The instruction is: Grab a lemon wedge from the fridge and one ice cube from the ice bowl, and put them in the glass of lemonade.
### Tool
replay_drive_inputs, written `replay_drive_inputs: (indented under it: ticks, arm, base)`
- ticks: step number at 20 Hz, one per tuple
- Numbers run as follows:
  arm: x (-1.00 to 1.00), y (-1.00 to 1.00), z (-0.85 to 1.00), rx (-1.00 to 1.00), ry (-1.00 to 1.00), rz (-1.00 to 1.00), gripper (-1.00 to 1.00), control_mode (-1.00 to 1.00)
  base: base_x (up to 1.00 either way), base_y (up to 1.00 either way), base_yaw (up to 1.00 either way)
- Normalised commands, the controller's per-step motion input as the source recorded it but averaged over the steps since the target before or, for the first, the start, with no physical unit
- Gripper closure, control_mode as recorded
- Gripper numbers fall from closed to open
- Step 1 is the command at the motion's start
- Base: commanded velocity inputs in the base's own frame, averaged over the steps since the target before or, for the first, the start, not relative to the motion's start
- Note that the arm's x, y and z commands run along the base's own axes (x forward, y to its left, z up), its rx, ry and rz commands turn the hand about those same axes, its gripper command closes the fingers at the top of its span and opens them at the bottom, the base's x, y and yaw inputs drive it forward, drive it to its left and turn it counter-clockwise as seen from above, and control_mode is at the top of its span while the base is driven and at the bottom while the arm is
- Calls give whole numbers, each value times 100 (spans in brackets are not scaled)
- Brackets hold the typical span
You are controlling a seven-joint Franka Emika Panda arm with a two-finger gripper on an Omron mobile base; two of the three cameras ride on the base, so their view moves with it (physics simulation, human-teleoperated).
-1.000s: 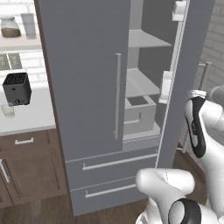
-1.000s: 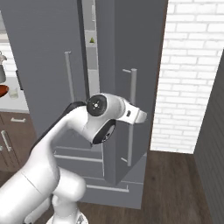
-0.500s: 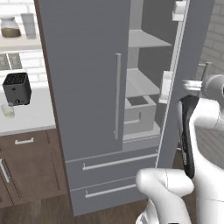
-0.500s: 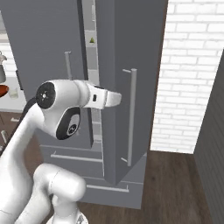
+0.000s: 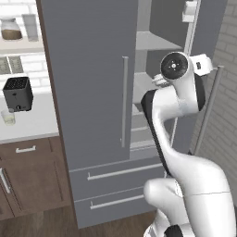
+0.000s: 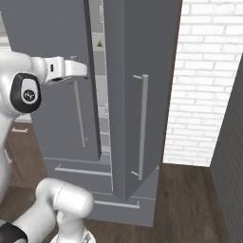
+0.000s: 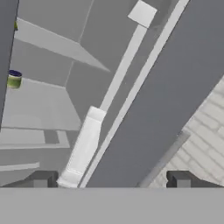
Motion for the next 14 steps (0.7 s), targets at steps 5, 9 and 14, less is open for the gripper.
replay_drive_inputs:
  ticks: [5,9,14]
  arm:
    - [61,41,-8,-19,23,0,-100,-100]
    - [92,0,-70,-10,5,0,-100,-100]
    - [87,-14,-51,-10,12,-2,-100,-100]
  base:
    - [0,0,0]
    - [0,0,0]
    - [0,0,0]
